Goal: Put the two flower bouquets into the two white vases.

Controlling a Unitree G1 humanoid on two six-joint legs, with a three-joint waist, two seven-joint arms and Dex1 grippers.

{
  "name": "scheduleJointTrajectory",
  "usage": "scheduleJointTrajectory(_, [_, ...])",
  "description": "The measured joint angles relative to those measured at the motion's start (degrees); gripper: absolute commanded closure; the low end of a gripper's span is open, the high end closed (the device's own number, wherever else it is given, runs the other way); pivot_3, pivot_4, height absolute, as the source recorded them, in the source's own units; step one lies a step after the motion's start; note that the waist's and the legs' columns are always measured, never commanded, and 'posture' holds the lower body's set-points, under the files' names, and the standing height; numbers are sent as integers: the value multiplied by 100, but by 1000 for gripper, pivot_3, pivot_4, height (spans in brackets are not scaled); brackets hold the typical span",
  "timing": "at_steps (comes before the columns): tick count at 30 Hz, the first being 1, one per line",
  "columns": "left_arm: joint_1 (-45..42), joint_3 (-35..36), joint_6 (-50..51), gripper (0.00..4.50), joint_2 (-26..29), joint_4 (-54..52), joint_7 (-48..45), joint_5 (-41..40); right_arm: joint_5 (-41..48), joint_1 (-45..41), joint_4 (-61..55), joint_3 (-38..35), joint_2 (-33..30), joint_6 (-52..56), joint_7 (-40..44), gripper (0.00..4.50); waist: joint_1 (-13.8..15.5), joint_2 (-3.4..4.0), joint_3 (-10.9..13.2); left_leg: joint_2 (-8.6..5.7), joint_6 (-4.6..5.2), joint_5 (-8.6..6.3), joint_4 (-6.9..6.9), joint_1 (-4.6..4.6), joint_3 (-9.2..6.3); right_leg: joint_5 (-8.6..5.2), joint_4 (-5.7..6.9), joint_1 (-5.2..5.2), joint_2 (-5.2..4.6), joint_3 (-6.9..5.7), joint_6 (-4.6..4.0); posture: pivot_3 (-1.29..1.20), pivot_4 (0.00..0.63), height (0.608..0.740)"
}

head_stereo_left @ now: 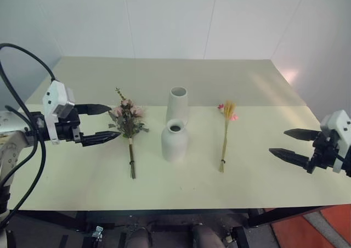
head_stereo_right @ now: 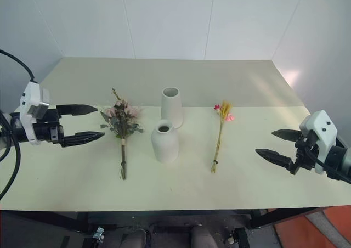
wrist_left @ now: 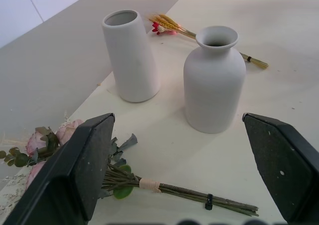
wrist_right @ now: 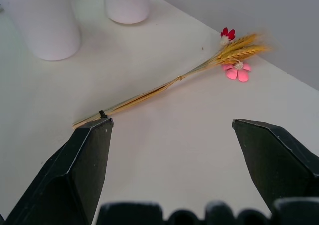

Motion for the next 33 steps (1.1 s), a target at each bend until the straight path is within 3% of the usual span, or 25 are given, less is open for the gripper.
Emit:
scheduleJointTrajectory(16, [-264, -212, -99, 33, -56, 129, -75, 87, -172, -98, -191, 196, -159, 373, -331, 0, -16, 0, 0, 0, 0, 0, 0, 0, 1, 0, 1, 0, 0, 1, 0, 0, 150, 740])
scheduleJointTrajectory(24, [-1022, -524, -268, 33, -248, 182, -222, 84, 436, -2499, -416, 1356, -150, 2819, -1512, 0, -50, 0, 0, 0, 0, 0, -1, -2, 1, 0, 2, -3, 1, 1, -2, 0, 150, 740])
scheduleJointTrajectory(29, [-1589, -880, -53, 33, -460, 304, -251, 74, 211, -4469, 359, 2208, 1138, 5092, -2786, 0, -104, 0, 0, -4, 2, 2, 6, -55, 0, 18, 25, -58, 3, 8, 23, 0, 150, 740])
scheduleJointTrajectory(33, [-1960, -1073, 13, 33, -743, 370, -227, 58, -135, -5399, 1514, 2627, 1985, 5751, -3721, 0, -117, 1, 0, 0, 3, 2, 3, -78, -5, 28, 27, -79, 12, 6, 38, 0, 150, 740])
